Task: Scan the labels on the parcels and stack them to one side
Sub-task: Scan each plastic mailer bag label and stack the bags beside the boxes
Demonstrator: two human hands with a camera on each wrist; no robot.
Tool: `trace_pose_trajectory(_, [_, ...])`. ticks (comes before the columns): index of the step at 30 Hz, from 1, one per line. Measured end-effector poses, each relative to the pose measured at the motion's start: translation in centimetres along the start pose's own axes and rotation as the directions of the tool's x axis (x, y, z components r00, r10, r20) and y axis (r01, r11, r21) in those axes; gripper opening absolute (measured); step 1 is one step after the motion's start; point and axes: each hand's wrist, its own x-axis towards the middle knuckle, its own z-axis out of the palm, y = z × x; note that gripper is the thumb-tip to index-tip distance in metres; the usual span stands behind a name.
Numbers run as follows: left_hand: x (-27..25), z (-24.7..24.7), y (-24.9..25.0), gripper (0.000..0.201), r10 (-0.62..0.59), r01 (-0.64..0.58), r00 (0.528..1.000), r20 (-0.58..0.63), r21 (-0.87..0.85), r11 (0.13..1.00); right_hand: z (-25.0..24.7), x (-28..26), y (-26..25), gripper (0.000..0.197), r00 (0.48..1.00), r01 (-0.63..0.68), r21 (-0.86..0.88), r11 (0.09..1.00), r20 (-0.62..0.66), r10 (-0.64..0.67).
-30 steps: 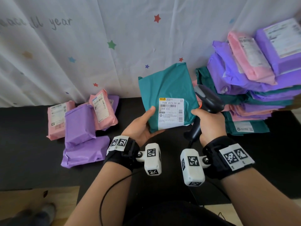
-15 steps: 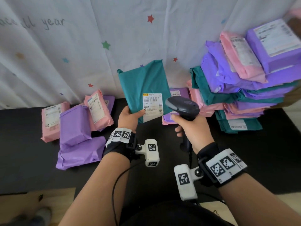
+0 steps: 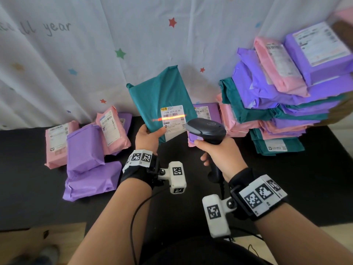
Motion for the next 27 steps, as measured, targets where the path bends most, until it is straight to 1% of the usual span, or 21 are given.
trace_pose_trajectory(8, [0.1,0.3,0.0,0.039,0.004,-0.003,1.0,-0.014,0.032,0.999,-0.3,0.2,-0.3,0.015,1.0,0.002,0.025,1.0,0.003,-0.002])
trace_pose_trajectory(14, [0.5,0.7,-0.3,0.036,-0.015,0.016,1.0,-0.012,0.074,0.997,-0.5,0.5,-0.4,0.016,1.0,-0.016,0.032,0.999,0.006,0.015])
trace_pose_trajectory(17, [0.8,1.2,-0.4,0.036,-0.043,0.042,0.999,0.013,0.067,0.997,-0.8,0.6,-0.2,0.015,0.999,-0.039,0.052,0.998,-0.012,0.04])
trace_pose_trajectory(22, [1.8,3.6,-0.2,0.037,-0.047,0.036,0.997,0.066,0.166,0.986,-2.2,1.0,0.8,0.017,0.995,-0.083,0.099,0.992,-0.054,0.089])
trace_pose_trajectory(25, [3.0,5.8,0.0,0.04,-0.032,-0.002,0.99,0.141,0.233,0.972,-3.6,1.6,1.7,0.017,0.985,-0.134,0.11,0.985,-0.093,0.145])
trace_pose_trajectory(27, [3.9,7.5,-0.2,0.043,-0.063,0.002,0.978,0.2,0.295,0.956,-4.6,2.0,2.4,0.018,0.977,-0.165,0.121,0.979,-0.119,0.179])
